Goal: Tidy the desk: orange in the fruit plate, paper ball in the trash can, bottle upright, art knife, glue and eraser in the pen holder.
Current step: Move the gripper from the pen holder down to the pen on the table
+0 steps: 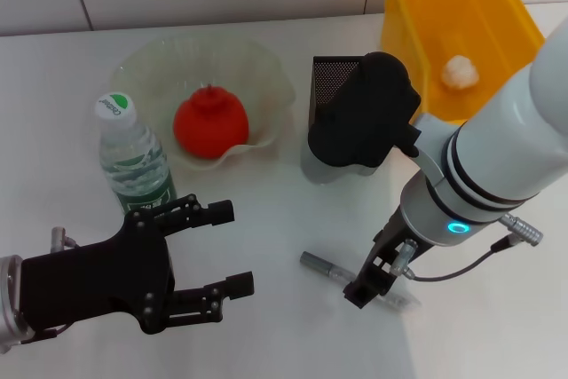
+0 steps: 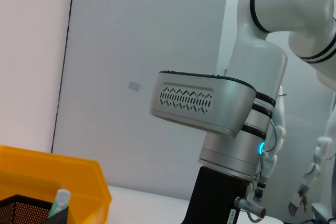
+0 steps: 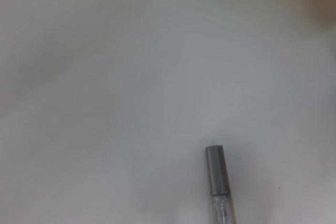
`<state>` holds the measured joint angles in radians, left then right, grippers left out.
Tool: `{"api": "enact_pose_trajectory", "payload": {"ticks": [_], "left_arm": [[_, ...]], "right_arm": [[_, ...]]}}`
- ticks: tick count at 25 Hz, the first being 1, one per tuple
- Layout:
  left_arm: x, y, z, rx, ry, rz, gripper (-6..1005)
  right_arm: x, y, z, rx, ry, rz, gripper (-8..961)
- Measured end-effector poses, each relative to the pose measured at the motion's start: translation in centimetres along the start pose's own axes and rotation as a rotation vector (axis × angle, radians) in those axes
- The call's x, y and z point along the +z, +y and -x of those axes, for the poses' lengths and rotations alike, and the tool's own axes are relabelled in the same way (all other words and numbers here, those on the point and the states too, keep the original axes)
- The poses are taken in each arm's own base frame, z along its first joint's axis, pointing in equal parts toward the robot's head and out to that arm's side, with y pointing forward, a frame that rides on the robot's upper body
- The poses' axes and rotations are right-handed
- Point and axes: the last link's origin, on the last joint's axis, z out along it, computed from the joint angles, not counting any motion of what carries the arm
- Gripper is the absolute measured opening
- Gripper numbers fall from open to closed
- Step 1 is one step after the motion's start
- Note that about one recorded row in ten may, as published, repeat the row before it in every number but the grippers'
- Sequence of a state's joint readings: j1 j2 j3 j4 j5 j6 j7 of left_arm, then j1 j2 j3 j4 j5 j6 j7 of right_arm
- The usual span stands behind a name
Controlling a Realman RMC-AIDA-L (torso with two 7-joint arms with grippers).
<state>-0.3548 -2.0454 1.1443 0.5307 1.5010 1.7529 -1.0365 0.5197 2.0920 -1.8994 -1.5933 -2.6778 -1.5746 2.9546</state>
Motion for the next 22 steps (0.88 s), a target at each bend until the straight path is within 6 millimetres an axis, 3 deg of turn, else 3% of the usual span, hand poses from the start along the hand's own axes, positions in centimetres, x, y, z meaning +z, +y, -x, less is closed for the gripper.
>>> {"api": "enact_pose_trajectory", "payload": {"ticks": [3, 22], "left_arm": [[-0.1, 0.0, 0.0, -0.001, -0.001, -0.001, 815], [0.0, 0.0, -0.1, 0.003, -0.001, 0.003, 815]], "right_arm": [[0.3, 0.1, -0.1, 0.0, 0.013, 0.007, 776], [1.4, -0.2, 0.0, 0.02, 0.038, 0.033, 729]]}}
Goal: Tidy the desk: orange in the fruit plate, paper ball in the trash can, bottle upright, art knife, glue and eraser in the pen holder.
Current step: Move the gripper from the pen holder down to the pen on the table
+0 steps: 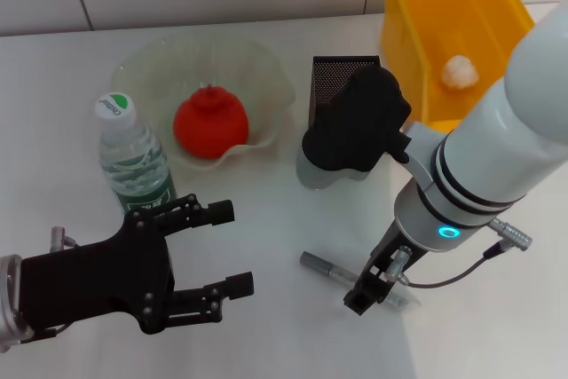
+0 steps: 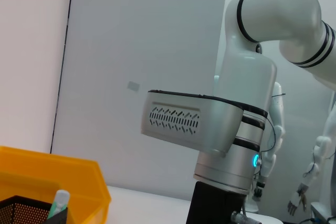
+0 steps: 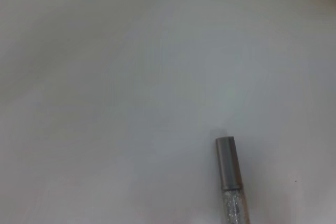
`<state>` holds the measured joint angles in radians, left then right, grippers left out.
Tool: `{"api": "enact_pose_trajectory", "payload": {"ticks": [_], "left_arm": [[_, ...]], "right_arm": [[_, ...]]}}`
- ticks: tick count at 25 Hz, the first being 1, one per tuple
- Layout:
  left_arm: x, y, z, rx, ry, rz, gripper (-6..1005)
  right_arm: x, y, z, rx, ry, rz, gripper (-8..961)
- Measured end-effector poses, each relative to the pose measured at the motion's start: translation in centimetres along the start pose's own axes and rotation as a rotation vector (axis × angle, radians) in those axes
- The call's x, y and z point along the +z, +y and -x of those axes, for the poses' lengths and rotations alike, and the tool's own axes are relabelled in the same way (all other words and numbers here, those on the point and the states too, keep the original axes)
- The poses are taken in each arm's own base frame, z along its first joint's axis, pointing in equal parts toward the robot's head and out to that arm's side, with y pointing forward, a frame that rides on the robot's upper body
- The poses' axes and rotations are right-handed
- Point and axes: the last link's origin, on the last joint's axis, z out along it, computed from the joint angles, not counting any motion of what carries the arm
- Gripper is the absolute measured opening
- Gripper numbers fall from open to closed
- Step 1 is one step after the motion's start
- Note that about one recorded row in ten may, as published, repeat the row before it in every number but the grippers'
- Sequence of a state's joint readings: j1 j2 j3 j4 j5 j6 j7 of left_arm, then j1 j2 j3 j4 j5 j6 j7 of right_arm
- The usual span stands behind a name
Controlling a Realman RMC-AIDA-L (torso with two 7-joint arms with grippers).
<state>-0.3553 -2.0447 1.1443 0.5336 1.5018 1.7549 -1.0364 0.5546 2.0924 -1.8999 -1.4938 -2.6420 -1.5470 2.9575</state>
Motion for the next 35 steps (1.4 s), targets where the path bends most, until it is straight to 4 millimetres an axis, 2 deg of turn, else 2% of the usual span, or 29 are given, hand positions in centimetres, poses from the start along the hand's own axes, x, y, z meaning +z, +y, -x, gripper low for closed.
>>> {"api": "enact_pose_trajectory", "payload": {"ticks": [5, 11, 16, 35], "left_arm": [[-0.07, 0.0, -0.08, 0.007, -0.001, -0.001, 815], [-0.09, 0.01, -0.06, 0.006, -0.001, -0.002, 815], [-0.09, 0.01, -0.06, 0.006, -0.001, -0.002, 815], [-0.09, 0.0, -0.07, 0.006, -0.001, -0.002, 815]], "right_arm": [[0.09, -0.09, 0.08, 0.0, 0.01, 0.001, 713], [0.04, -0.03, 0.23, -0.007, 0.01, 0.0, 493], [0.14, 0.0, 0.26, -0.011, 0.016, -0.001, 347], [0.84, -0.16, 0.19, 0.0, 0.034, 0.01, 315]]}}
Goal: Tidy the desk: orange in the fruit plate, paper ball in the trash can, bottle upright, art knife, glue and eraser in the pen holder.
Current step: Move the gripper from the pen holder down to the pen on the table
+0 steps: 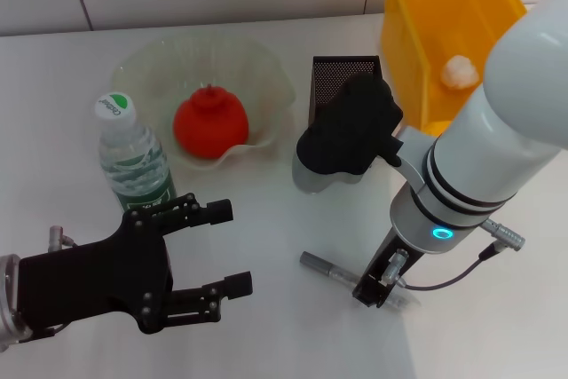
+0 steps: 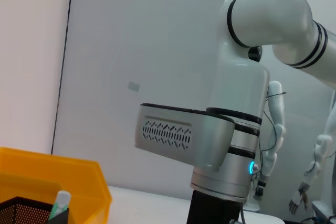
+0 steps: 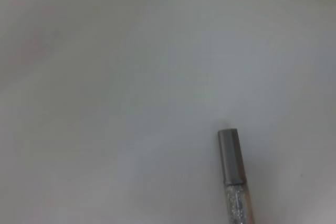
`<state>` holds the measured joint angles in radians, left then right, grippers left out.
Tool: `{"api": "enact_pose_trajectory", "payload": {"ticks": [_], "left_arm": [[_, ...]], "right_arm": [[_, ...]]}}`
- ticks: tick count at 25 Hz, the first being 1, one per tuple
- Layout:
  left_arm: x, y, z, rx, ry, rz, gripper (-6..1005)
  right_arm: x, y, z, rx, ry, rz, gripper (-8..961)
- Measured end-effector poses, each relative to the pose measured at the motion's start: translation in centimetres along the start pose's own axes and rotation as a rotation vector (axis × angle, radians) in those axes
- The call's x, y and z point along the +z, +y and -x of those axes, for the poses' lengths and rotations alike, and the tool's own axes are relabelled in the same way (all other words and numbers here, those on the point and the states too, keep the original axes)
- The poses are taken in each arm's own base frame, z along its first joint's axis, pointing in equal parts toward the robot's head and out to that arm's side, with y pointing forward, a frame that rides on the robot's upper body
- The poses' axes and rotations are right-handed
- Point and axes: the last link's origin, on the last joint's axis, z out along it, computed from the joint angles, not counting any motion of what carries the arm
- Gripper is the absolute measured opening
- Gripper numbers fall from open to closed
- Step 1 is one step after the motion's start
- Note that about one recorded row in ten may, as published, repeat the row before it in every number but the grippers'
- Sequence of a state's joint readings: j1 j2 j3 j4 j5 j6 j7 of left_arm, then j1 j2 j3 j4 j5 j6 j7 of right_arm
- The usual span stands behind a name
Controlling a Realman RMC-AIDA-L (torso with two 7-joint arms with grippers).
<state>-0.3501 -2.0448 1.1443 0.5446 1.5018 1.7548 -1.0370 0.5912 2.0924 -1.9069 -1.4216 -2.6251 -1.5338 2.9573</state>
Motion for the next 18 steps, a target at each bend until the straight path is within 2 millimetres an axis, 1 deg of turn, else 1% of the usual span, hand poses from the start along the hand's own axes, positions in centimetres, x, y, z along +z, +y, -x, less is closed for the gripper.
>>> {"api": "enact_pose_trajectory", "payload": {"ticks": [5, 18], "left_arm": [[-0.01, 0.01, 0.01, 0.0, 0.0, 0.0, 815], [-0.04, 0.04, 0.04, -0.001, 0.0, -0.001, 815]], "right_arm": [[0.03, -0.02, -0.02, 0.001, 0.002, 0.0, 295], [-0.14, 0.04, -0.01, -0.01, 0.005, -0.002, 102]]}}
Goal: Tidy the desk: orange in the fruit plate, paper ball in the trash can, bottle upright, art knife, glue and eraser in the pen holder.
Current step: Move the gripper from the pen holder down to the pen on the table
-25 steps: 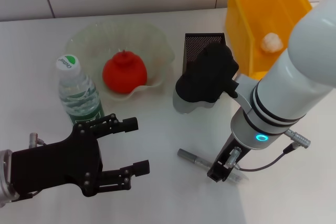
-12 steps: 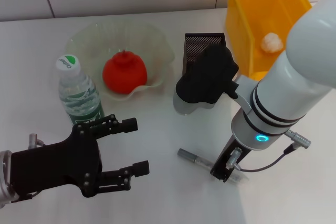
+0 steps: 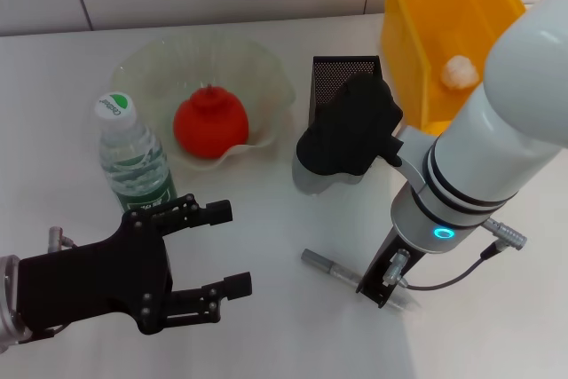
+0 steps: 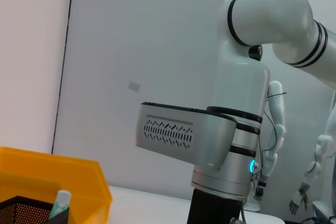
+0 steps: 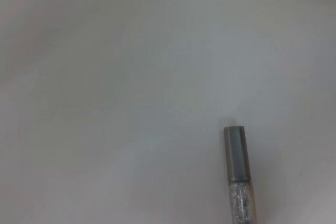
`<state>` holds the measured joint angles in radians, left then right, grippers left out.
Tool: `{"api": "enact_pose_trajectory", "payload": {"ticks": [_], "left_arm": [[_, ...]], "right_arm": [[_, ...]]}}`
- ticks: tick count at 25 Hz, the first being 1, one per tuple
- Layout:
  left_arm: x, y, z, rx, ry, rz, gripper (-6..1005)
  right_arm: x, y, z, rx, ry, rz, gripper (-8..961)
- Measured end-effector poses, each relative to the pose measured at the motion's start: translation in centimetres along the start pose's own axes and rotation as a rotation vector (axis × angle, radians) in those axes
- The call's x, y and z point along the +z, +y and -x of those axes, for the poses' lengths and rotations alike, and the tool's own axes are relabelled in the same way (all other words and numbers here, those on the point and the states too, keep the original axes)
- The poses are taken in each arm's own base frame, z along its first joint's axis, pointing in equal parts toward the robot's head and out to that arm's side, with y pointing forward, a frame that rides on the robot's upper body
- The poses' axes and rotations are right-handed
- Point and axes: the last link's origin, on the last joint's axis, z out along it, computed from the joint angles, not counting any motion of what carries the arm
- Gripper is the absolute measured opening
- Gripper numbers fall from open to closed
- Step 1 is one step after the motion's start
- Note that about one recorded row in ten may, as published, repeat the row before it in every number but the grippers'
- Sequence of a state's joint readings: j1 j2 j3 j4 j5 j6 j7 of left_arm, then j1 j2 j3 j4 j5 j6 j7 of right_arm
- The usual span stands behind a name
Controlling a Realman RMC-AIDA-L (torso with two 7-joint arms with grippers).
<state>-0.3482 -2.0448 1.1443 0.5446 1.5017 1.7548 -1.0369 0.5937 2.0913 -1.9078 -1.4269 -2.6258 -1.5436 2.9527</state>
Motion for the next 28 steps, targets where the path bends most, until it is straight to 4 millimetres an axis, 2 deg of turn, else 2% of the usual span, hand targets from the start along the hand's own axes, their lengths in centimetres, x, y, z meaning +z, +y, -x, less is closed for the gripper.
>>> {"api": "enact_pose_trajectory", "payload": {"ticks": [3, 28], "left_arm": [[0.0, 0.0, 0.0, 0.0, 0.0, 0.0, 815], [0.03, 0.05, 0.04, -0.002, 0.001, -0.001, 815]], "right_arm": [[-0.01, 0.0, -0.02, -0.002, 0.001, -0.001, 60], [-0.38, -0.03, -0.1, -0.001, -0.008, -0.001, 19]]}}
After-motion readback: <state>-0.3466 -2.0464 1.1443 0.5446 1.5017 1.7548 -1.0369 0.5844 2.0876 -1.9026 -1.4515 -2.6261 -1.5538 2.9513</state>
